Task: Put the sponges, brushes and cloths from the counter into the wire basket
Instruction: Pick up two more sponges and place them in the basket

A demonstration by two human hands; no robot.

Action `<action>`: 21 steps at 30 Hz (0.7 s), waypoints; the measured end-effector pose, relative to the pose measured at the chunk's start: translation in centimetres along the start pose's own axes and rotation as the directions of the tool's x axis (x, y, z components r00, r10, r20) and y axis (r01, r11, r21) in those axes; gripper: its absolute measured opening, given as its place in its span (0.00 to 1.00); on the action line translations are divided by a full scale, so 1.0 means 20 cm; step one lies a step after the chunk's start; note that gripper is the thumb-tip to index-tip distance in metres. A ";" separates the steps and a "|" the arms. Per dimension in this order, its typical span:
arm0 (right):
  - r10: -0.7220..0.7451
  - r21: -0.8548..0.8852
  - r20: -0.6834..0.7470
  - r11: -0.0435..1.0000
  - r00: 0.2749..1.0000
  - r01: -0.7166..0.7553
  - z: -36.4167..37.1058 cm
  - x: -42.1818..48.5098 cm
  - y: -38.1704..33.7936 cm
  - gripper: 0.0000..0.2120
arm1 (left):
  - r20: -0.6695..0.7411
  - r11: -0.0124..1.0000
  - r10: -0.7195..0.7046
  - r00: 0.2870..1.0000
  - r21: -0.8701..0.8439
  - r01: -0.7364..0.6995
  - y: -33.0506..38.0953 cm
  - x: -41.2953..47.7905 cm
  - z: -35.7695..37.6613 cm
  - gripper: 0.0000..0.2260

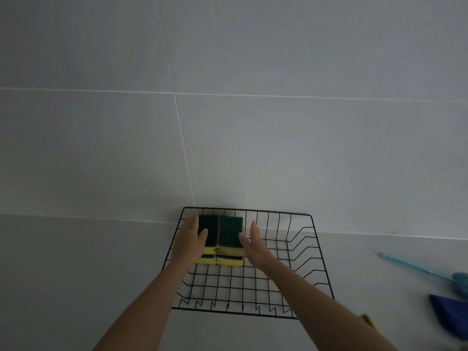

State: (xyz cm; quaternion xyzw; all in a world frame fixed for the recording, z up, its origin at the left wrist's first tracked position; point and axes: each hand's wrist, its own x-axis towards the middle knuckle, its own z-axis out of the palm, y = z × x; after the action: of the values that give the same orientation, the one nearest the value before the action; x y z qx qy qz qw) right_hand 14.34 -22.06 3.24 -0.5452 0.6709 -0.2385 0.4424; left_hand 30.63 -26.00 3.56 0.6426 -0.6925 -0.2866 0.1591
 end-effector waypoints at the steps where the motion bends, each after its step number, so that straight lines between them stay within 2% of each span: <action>1: -0.017 -0.075 -0.018 0.997 1.000 0.015 -0.02 -0.02 0.02 0.29 | -0.002 0.998 0.018 1.000 0.062 -0.018 0.02 -0.02 0.00 0.25; 4: -0.090 -0.365 -0.018 0.928 0.996 0.077 -0.08 -0.09 0.07 0.23 | 0.002 0.973 0.059 0.998 0.223 -0.058 0.10 -0.08 0.03 0.27; 9: -0.111 -0.493 -0.071 0.868 0.991 0.062 -0.25 -0.25 0.10 0.31 | 0.024 0.911 0.146 0.989 0.388 -0.144 0.29 -0.21 0.09 0.32; 13: -0.135 -0.617 -0.126 0.787 0.983 0.029 -0.42 -0.41 0.17 0.34 | 0.059 0.857 0.241 0.969 0.456 -0.241 0.46 -0.31 0.18 0.55; 18: -0.128 -0.658 -0.203 0.752 0.971 -0.038 -0.65 -0.67 0.34 0.40 | 0.122 0.816 0.311 0.942 0.473 -0.331 0.69 -0.44 0.35 0.51; 21: -0.078 -0.639 -0.264 0.760 0.961 -0.114 -0.80 -0.83 0.49 0.39 | 0.200 0.781 0.360 0.911 0.469 -0.412 0.85 -0.52 0.50 0.53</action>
State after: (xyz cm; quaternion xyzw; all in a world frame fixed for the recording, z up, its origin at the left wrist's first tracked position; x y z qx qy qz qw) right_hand -4.12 -6.22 8.78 -0.6194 0.7716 -0.0605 0.1312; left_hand 12.37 -13.75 7.41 0.4908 -0.8666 -0.0898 0.0072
